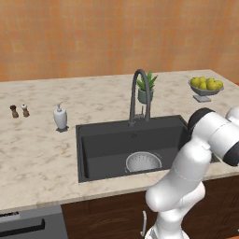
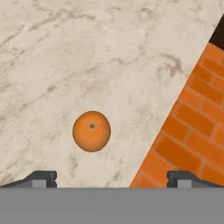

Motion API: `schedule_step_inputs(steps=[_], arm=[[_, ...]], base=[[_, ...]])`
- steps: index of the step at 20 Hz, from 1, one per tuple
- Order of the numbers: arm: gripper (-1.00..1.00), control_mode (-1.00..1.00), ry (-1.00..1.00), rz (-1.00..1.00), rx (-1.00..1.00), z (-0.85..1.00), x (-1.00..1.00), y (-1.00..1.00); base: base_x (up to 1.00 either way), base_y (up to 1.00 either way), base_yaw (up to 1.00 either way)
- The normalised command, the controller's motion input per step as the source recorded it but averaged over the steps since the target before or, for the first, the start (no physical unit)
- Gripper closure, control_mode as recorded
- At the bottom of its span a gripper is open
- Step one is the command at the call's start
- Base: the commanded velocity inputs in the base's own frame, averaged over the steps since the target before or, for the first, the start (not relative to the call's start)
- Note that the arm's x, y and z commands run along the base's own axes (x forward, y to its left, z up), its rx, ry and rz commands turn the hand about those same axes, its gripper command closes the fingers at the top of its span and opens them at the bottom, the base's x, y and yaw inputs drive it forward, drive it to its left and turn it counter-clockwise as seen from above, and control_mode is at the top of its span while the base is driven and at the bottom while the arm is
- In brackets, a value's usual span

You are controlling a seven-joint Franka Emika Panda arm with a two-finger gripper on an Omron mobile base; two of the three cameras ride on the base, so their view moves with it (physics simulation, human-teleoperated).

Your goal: Put the colander in the sink, put the tangerine in the colander, and turn on the sink faucet and pour water over the colander.

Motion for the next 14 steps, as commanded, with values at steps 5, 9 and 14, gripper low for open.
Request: schedule_step_inputs(steps=[5,9,14], arm=[[-1.0,-1.0,0.0,0.0,0.13,-0.22,0.14,-0.05],[-1.0,-1.0,0.0,0.0,0.11,-0.22,0.19,-0.13],[-1.0,-1.0,0.0,0.0,0.02,-0.17,0.14,-0.27]], base=[[0.0,0.0,0.0],[0.0,0.0,0.0],[0.0,0.0,0.0]])
